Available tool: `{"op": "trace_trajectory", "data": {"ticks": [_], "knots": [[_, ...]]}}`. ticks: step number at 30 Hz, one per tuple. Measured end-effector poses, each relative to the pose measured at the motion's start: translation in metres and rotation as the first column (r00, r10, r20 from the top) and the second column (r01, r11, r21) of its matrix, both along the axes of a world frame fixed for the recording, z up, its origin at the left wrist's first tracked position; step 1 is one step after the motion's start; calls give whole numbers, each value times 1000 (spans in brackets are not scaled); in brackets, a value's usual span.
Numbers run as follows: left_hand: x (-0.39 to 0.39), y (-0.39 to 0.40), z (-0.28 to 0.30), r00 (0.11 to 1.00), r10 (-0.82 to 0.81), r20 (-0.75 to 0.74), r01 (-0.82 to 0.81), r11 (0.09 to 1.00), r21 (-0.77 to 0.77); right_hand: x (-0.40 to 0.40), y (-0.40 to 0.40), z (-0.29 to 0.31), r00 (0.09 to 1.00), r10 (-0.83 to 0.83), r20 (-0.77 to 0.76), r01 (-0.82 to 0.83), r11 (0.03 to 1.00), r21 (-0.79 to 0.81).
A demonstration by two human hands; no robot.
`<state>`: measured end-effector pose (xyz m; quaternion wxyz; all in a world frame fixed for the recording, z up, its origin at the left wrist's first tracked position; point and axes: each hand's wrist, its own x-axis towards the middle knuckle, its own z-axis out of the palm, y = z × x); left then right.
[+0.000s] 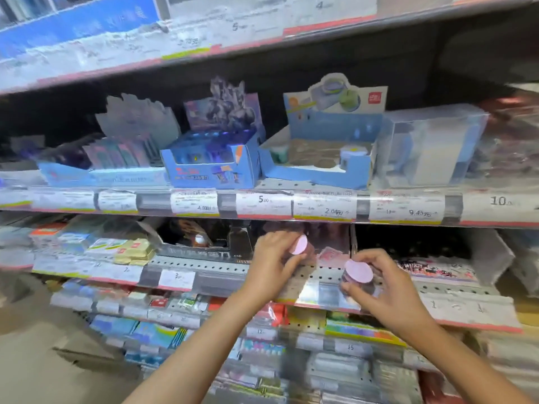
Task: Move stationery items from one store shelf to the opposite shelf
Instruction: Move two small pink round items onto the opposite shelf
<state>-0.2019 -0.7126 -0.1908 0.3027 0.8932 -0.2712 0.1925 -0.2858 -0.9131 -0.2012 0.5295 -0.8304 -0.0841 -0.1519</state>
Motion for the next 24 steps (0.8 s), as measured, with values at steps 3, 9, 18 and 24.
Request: {"op": "trace_trajectory", "data": {"ticks": [3, 9, 18, 24], "knots": [[12, -2, -10, 1000, -5, 14, 4, 997, 82, -11, 7, 0, 994, -109, 24, 109, 994, 10], [27, -15, -3, 997, 9, -80, 1, 992, 128, -22, 17, 0, 969, -244, 46, 243, 970, 8], [35, -18, 6, 990, -23, -136, 59, 962, 268, 3, 16, 25, 949, -303, 80, 312, 942, -123], [40, -15, 0, 991, -69, -113, 100, 950, 297, 25, 10, 32, 939, -325, 114, 341, 922, -185]]}}
